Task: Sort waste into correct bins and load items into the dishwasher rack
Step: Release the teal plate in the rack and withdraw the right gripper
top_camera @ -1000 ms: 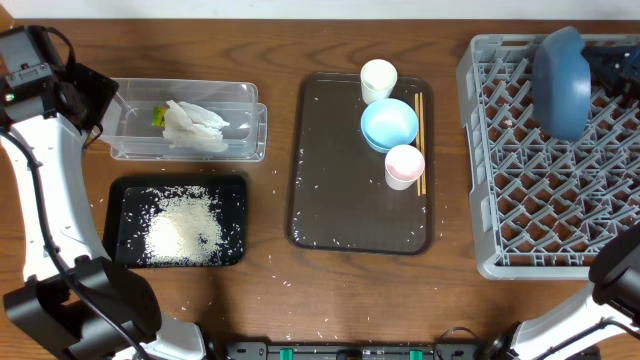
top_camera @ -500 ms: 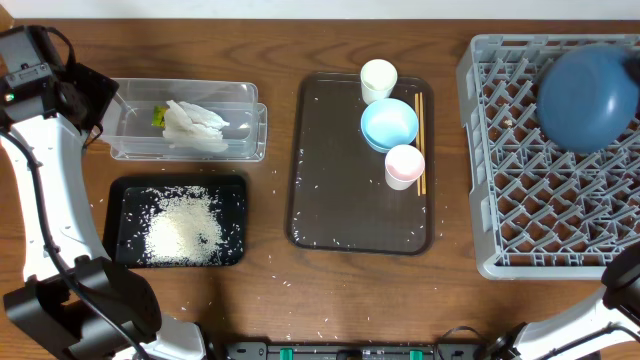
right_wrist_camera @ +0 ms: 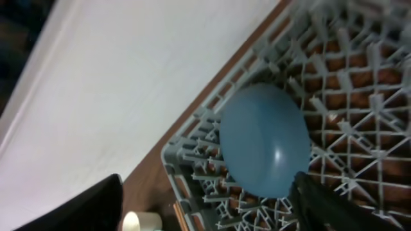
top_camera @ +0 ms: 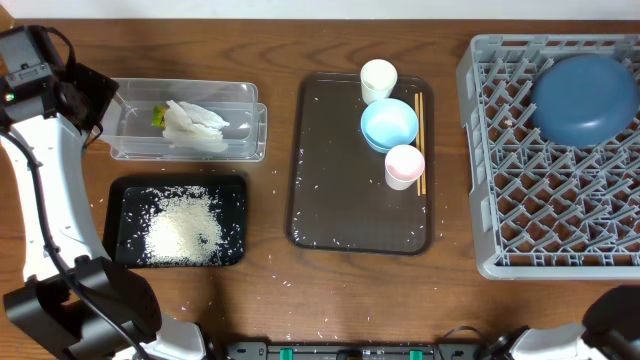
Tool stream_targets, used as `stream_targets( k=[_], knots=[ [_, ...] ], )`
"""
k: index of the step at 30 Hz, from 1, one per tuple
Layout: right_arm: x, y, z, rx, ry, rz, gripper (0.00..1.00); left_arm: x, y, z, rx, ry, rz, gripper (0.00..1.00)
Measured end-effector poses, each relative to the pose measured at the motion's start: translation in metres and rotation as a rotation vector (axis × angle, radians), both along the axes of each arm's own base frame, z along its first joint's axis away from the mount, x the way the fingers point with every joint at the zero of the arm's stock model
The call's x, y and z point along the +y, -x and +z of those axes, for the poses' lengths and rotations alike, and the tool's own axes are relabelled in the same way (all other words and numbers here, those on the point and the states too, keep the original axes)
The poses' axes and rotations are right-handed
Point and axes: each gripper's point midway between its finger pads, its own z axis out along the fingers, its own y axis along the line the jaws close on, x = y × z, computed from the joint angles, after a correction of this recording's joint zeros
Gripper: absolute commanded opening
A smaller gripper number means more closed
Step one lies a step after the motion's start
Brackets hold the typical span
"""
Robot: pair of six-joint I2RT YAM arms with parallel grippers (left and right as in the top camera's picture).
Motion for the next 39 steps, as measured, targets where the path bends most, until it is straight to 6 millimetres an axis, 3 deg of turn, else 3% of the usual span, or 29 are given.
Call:
stream_targets(
  k=[3, 7, 10, 15, 19, 23, 30, 39],
  knots=[
    [0.011, -0.003, 0.004, 0.010, 0.043, 0.020, 0.35, 0.000, 0.000, 0.000, 0.000, 0.000, 0.000, 0.90],
    [0.036, -0.026, -0.013, 0.074, 0.083, 0.063, 0.18, 0.000, 0.000, 0.000, 0.000, 0.000, 0.000, 0.90],
    [0.053, -0.046, -0.032, 0.138, 0.117, 0.088, 0.14, 0.000, 0.000, 0.000, 0.000, 0.000, 0.000, 0.90],
    [0.066, -0.088, -0.090, 0.266, 0.174, 0.101, 0.09, 0.000, 0.000, 0.000, 0.000, 0.000, 0.000, 0.91],
    [0.057, -0.114, -0.147, 0.351, 0.185, 0.091, 0.08, 0.000, 0.000, 0.000, 0.000, 0.000, 0.000, 0.91],
    [0.045, -0.118, -0.185, 0.431, 0.191, 0.063, 0.08, 0.000, 0.000, 0.000, 0.000, 0.000, 0.000, 0.91],
    [0.020, -0.106, -0.196, 0.523, 0.282, -0.041, 0.10, 0.000, 0.000, 0.000, 0.000, 0.000, 0.000, 0.91],
    [0.017, -0.102, -0.197, 0.542, 0.294, -0.053, 0.08, 0.000, 0.000, 0.000, 0.000, 0.000, 0.000, 0.91]
  ],
)
